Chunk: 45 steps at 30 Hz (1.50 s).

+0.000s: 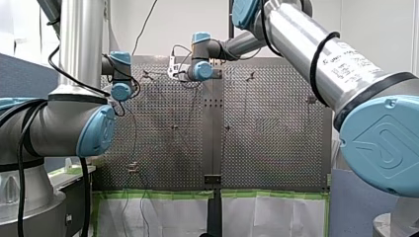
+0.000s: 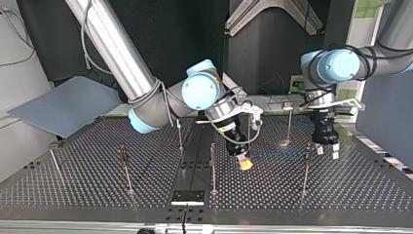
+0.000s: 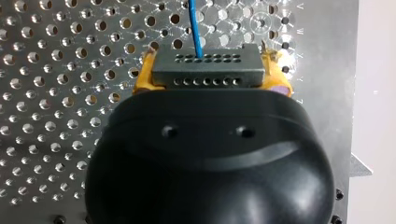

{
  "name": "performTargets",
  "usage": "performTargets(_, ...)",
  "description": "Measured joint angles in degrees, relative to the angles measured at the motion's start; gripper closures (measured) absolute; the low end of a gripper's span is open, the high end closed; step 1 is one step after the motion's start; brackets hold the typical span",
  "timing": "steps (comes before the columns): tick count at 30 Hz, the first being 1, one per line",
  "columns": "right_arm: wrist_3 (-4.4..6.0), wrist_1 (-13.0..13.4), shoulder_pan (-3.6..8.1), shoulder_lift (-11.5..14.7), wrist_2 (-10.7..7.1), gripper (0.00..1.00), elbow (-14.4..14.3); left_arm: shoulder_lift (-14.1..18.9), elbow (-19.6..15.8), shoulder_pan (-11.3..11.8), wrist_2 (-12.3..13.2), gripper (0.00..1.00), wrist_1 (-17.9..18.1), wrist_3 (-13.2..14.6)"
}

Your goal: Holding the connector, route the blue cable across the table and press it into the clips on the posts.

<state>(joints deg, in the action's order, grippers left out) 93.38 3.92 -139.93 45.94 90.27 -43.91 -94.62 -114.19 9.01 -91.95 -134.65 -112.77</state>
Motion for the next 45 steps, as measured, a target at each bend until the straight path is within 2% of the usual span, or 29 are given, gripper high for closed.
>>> performTargets(9,0.14,-0.28,-0.03,0.00,0.00,1.00,0.01,4.57,-4.57,-0.16,0.35,0.00,-3.11,-4.32)
performTargets(11,0.14,-0.29,-0.03,0.00,0.00,1.00,0.01,5.55,-5.56,-0.23,0.45,0.00,-3.92,-4.43)
performTargets(21,0.15,-0.43,0.18,0.00,0.03,1.00,0.00,11.11,-10.90,-1.24,0.87,0.00,-7.55,-0.54)
performTargets(25,0.20,-0.77,0.61,0.00,0.34,1.00,0.00,12.97,-11.52,-1.57,0.89,0.00,-9.36,1.25)
performTargets(37,0.16,-0.93,0.97,0.00,0.61,1.00,0.00,18.84,-8.65,-3.16,0.78,0.00,-15.41,7.31)
performTargets(45,0.15,-0.85,1.02,0.00,0.61,1.00,0.00,18.73,-7.82,-5.05,2.35,0.00,-19.78,8.80)
